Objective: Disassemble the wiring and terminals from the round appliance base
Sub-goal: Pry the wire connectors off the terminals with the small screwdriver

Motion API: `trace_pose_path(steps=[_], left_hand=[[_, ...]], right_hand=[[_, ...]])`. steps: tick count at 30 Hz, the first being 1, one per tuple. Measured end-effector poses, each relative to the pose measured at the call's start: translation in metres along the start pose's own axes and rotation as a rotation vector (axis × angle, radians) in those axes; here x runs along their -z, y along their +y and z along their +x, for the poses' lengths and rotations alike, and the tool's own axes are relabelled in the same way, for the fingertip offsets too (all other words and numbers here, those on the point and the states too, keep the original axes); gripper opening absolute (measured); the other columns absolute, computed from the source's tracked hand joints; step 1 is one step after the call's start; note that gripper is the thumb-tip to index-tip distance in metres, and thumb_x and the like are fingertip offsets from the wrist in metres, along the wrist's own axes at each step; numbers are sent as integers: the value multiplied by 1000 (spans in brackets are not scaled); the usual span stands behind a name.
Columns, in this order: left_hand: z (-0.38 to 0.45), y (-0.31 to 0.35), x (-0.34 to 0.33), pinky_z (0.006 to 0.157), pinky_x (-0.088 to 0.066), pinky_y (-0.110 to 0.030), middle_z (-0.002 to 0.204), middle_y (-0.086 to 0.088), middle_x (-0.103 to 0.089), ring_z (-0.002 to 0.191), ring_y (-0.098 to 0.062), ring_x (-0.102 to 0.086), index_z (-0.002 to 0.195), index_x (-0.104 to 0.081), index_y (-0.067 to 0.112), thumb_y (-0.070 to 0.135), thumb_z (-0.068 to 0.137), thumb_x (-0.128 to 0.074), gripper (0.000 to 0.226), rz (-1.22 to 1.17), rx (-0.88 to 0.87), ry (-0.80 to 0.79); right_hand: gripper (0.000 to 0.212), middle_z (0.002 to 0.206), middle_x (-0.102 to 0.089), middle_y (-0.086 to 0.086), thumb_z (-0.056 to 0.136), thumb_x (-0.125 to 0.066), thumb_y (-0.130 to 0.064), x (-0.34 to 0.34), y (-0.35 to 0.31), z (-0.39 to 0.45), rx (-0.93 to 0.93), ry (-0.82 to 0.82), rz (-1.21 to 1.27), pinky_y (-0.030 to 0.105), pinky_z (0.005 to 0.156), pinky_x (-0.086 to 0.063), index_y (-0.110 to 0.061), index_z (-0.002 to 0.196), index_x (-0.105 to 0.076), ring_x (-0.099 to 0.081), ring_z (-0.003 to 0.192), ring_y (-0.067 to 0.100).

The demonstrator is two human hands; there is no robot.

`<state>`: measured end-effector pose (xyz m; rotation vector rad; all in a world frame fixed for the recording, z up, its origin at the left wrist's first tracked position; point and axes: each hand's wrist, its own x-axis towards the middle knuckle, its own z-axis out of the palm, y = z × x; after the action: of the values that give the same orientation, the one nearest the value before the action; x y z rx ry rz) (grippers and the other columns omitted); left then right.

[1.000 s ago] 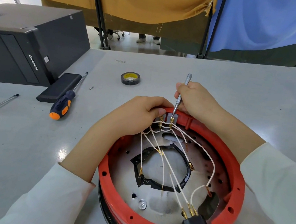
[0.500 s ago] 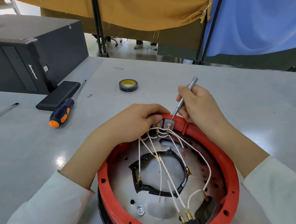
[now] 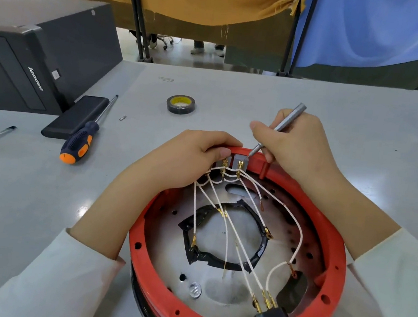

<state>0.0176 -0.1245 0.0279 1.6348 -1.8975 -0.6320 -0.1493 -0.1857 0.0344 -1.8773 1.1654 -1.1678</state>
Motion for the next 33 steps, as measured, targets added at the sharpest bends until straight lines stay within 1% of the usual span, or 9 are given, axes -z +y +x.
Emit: trace_pose_path(steps=[4,8,10,14,18,22,24,28,33], left_hand=[[0,0,-1,87,-36,-7,109,17,-64,101,0,-54,118,-61,36,22,97,-48,28,9,-9,17],[0,0,-2,95,-41,-24,110,13,-65,104,-6,-56,118,-60,37,23,98,-47,28,18,-6,8],[0,0,-1,93,-41,-22,109,14,-65,103,-5,-56,118,-60,38,24,98,-47,28,24,-5,13],[1,-1,-1,81,-37,-6,103,16,-65,95,-1,-55,117,-61,37,23,98,-47,28,34,-8,22],[0,0,-1,78,-34,-3,99,20,-63,90,2,-54,117,-61,37,23,97,-47,28,39,-11,17],[0,0,0,87,-40,-13,106,16,-65,98,-3,-57,117,-60,40,25,98,-46,28,41,-3,3],[0,0,0,87,-42,-16,105,15,-66,98,-5,-58,116,-60,41,26,98,-46,27,41,-4,2],[1,0,0,84,-39,-9,104,17,-65,97,-2,-57,115,-60,41,25,98,-46,27,48,-9,4],[2,0,0,80,-40,-9,100,21,-65,90,3,-56,116,-61,39,24,98,-46,27,37,-19,9]], right_hand=[[34,36,-48,-1,76,-67,-12,1,2,2,-11,-17,27,17,42,-35,-12,51,-43,-40,33,10],[30,50,-50,18,74,-64,-12,1,0,0,9,-18,-28,22,44,-33,-9,54,-42,-37,37,10],[26,58,-51,28,74,-64,-11,1,-2,-1,7,-18,-37,25,47,-34,-5,56,-44,-37,41,13],[22,61,-51,31,73,-62,-9,2,-3,-2,6,-19,-51,25,46,-34,-2,59,-47,-38,43,13],[21,48,-46,15,72,-60,-7,1,-2,1,-37,-48,-41,17,39,-31,-4,58,-45,-35,35,8],[33,32,-39,-4,75,-58,-4,0,-1,10,-127,-109,19,12,34,-27,-12,51,-37,-33,29,8],[33,33,-37,-5,76,-57,-4,-3,-1,12,-115,-93,10,13,34,-27,-12,51,-37,-33,30,7],[29,47,-35,1,75,-57,-7,-8,-3,12,-14,-44,-81,14,35,-27,-11,54,-38,-33,37,7],[29,46,-35,1,77,-57,-9,-10,-1,17,-52,-95,-71,16,35,-25,-12,54,-40,-29,36,7]])
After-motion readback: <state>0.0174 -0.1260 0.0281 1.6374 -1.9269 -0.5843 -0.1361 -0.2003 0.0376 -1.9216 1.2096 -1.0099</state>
